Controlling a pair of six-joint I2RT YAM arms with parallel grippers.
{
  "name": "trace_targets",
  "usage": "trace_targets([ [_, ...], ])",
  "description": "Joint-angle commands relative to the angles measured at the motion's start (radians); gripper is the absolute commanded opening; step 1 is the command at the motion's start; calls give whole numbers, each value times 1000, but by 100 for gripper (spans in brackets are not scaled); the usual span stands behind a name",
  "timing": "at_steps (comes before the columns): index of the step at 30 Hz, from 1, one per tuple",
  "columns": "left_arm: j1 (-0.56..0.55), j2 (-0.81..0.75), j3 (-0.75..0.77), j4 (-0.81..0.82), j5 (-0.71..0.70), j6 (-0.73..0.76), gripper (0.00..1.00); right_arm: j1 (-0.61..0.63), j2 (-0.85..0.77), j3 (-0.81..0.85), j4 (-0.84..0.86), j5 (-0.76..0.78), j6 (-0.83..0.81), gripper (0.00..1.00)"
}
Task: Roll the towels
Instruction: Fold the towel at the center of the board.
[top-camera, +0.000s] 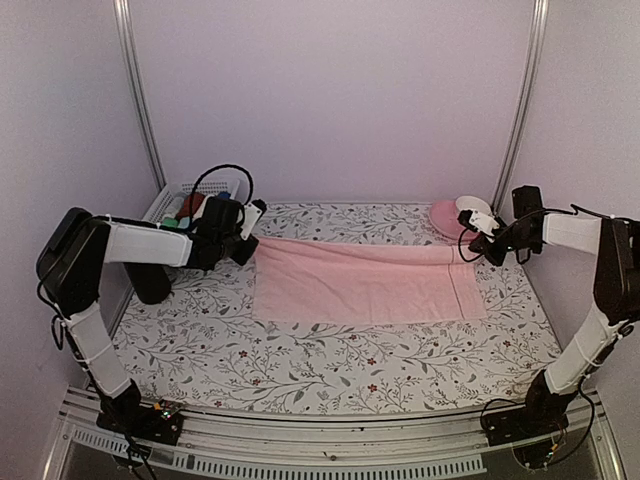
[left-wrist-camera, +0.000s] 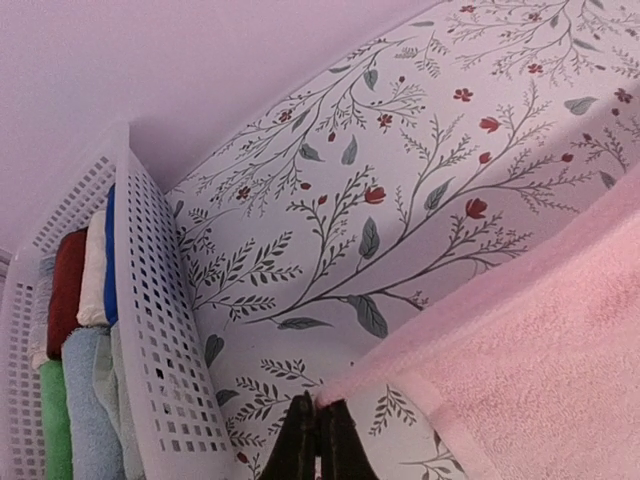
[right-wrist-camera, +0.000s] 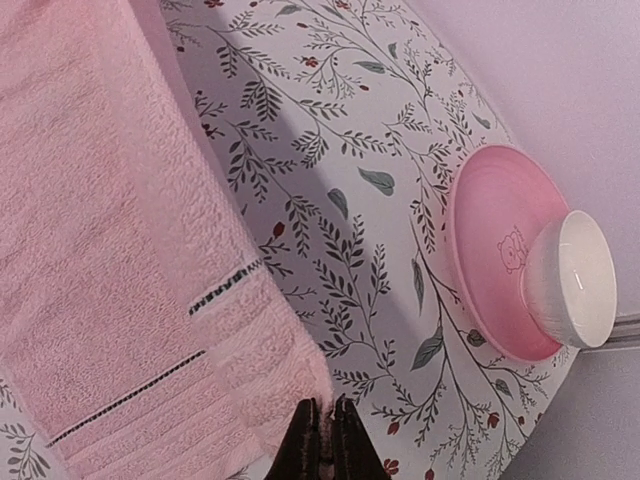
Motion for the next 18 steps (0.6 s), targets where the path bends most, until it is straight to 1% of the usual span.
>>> trace_targets([
  [1,-50,-96,-102,18,-12,-33,0,-3,-91,-116,-41,-7,-140,2],
  [3,-76,-135,-143,9,-34,-46,0,-2,-125,-164,-47,-4,-165,2],
  [6,-121,-159,-180,-45,-23,-58,0,-4,-165,-221,-50,11,-193,2],
  [9,-169,-160,-194,-99,-8,-79,0,-6,-190,-258,-49,25,-196,2],
  [14,-234,-171,-211,-137,-56,-110,0,-15,-228,-289,-40,50,-199,2],
  [18,-259,-193,-213,-178,-79,-126,0,-32,-263,-312,-47,50,-222,2],
])
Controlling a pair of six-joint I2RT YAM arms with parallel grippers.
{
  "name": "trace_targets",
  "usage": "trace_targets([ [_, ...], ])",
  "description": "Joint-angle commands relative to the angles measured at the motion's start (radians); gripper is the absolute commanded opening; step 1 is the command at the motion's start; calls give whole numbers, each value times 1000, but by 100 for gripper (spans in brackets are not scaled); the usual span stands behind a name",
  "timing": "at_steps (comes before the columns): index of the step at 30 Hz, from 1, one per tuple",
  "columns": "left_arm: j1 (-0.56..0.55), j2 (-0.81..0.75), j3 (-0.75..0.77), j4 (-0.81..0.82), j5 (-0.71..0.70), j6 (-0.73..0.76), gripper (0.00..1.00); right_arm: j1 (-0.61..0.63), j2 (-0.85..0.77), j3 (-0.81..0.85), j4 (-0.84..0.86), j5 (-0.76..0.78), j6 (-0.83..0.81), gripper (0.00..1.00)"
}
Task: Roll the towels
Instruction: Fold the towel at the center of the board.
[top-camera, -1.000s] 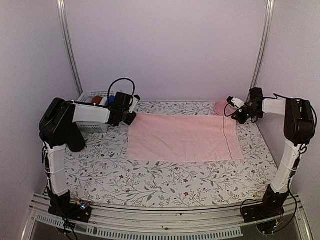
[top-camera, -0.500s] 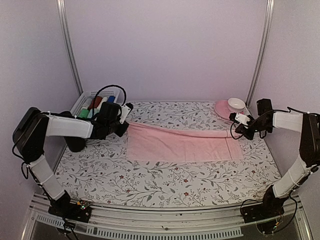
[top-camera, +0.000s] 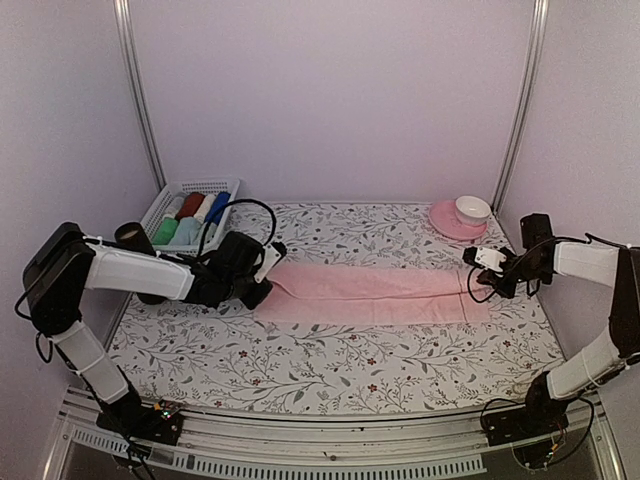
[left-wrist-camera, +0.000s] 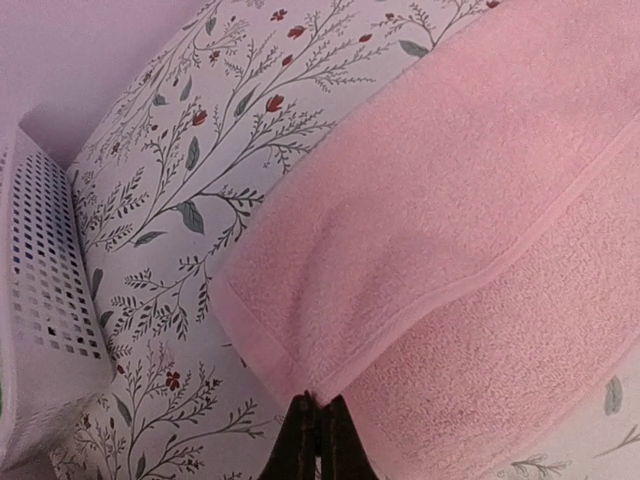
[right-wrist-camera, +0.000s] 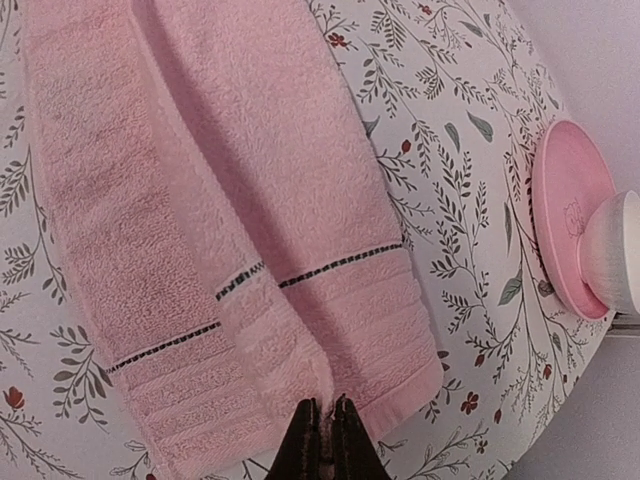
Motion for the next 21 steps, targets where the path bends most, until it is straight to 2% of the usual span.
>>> trace_targets([
  [1,-34,-51,-15,-58,-48,-35,0,-30,-56,-25,-17,-1,-32,2],
  [10,-46,-105,-66,-82,-74,-56,0,-62,-132,-82,-62,-64,-122,2],
  [14,-55,-113,-86,-81,-78,-76,0,-102,-160,-59,-104,-149,-120,2],
  [21,-65,-114,-102,-72,-50,-77,0,-108,-143,-102,-93,-62,-170,2],
])
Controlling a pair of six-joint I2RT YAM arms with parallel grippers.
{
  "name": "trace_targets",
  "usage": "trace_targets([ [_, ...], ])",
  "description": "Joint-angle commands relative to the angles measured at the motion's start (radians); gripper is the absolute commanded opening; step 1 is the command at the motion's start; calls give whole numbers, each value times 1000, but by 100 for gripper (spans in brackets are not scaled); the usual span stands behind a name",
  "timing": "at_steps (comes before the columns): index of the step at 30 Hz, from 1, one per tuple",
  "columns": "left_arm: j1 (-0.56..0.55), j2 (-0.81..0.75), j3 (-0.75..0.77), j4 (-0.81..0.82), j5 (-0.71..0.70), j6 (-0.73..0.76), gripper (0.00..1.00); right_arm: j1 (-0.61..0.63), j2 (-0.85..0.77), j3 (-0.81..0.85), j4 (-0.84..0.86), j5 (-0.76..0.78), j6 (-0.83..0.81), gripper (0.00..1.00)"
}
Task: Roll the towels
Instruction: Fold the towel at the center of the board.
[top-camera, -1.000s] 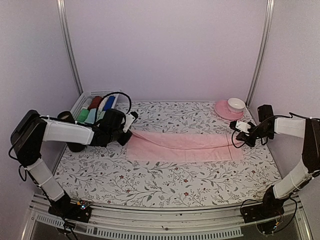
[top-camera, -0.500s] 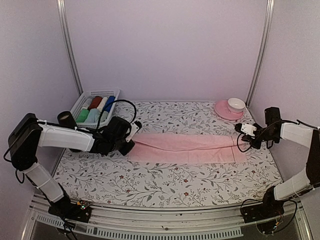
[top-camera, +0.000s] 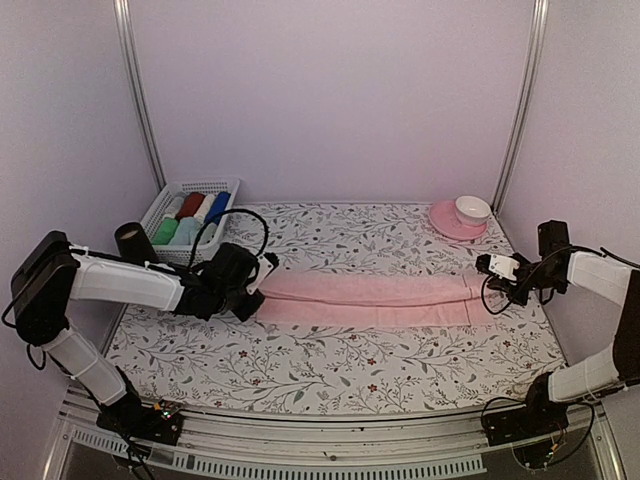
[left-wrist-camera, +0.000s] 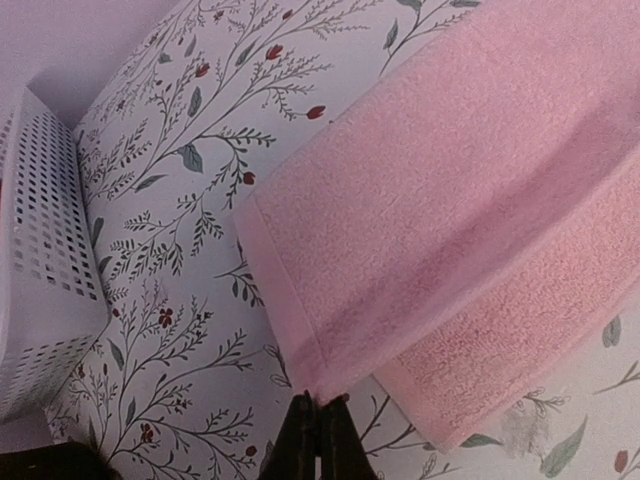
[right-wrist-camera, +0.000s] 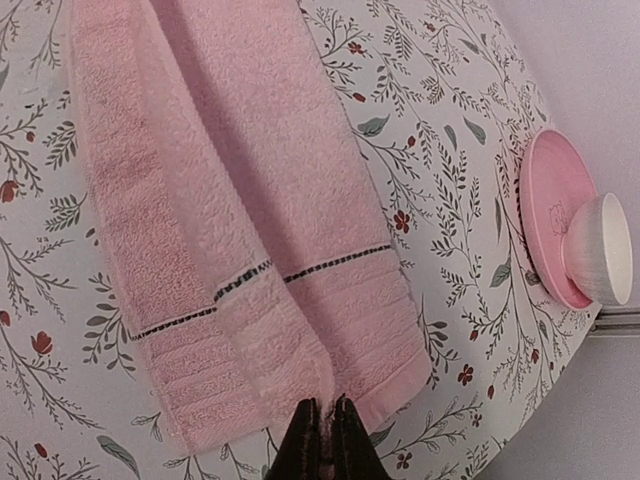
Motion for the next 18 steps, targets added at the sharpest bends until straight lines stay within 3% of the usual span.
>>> trace_targets([
  [1,-20,-18,-15,-3,17,-14,0,-9,2,-44,-11,41,-51,2],
  [10,-48,35,-15,-8,115,-23,0,-8,23,-99,32,60,-67,2],
  [18,-75,48,-29,-9,117,-40,0,-8,34,-122,46,105,-88,2],
])
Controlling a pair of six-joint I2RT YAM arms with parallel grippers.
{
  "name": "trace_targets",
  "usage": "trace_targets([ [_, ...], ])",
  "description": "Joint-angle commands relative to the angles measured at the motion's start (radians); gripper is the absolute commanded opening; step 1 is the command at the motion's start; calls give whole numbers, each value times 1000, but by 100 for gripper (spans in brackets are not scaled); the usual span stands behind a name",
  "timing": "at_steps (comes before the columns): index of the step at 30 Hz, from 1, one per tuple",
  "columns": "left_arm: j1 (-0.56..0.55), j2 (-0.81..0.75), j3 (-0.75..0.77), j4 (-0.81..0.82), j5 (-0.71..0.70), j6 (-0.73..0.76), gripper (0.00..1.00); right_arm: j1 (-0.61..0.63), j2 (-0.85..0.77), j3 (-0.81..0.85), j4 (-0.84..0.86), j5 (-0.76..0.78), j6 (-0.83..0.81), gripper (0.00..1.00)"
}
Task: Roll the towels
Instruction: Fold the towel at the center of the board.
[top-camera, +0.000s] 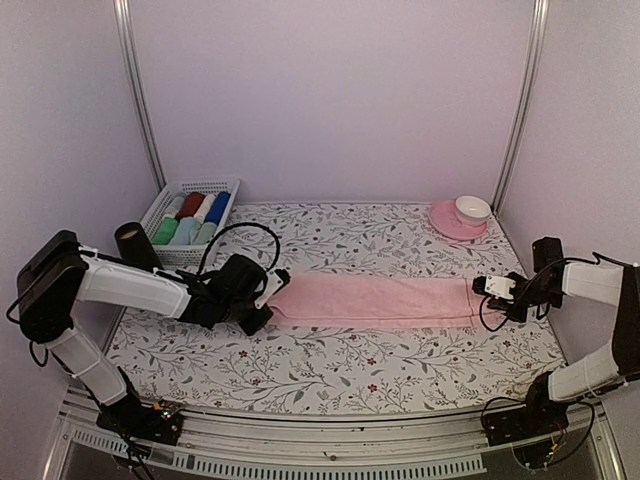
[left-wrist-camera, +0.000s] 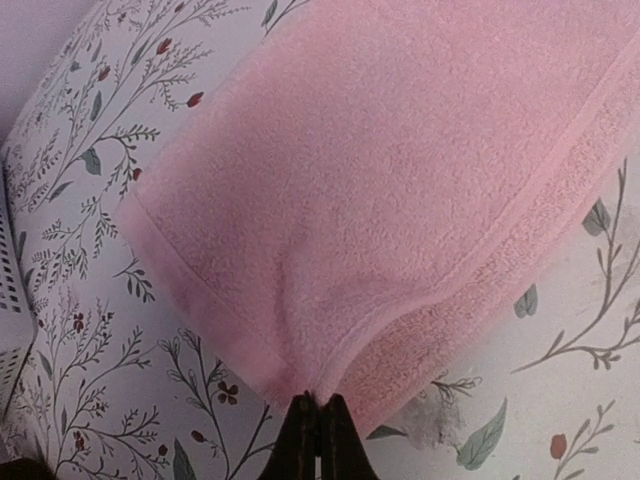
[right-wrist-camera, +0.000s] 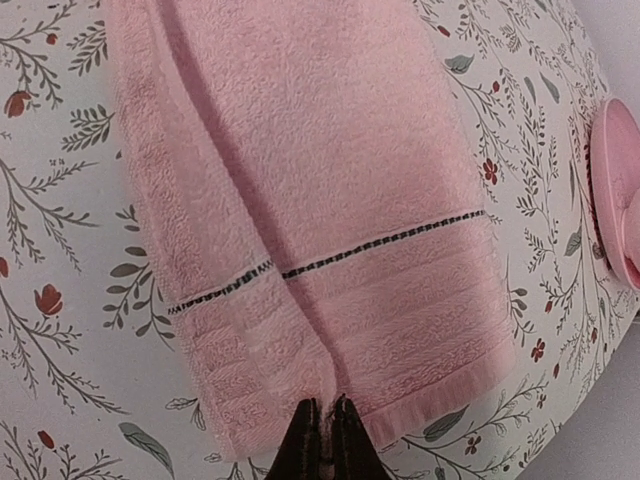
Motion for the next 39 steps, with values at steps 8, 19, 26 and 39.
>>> trace_targets([
  [8,-21,-9,8,-4,-147,-32,0,-6,-38,19,-5,-3,-4,2],
  [19,-19,-79,-1,14,-135,-20,0,-7,-70,89,-18,-11,29,2],
  [26,-20,-101,-29,-2,-77,-30,0,-6,-72,80,-31,22,-12,2],
  [39,-34,-121,-34,-39,45,-23,0,-13,-35,96,-31,36,-19,2],
])
